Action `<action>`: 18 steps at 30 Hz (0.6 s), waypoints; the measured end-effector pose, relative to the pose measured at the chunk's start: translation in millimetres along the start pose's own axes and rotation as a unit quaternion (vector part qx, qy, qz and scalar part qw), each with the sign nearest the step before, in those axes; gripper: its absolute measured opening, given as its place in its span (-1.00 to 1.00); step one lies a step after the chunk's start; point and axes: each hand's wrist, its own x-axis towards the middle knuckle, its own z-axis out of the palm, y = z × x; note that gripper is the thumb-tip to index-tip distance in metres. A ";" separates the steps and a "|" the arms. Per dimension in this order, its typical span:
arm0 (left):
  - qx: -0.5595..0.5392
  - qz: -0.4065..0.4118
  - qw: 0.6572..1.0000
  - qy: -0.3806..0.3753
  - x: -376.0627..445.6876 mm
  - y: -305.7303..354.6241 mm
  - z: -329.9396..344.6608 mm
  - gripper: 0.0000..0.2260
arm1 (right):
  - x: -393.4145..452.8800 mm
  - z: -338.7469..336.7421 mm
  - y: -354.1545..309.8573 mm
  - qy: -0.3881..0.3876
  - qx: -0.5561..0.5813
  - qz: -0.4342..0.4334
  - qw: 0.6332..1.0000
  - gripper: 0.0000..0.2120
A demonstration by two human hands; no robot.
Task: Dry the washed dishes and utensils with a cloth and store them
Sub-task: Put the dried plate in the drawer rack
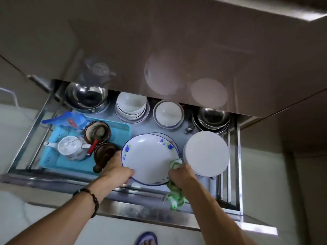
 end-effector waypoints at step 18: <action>0.052 -0.040 0.998 0.015 47.2 -24.1 45.1 -0.46 | 42.6 13.0 28.5 0.053 -0.036 0.007 0.998 -0.62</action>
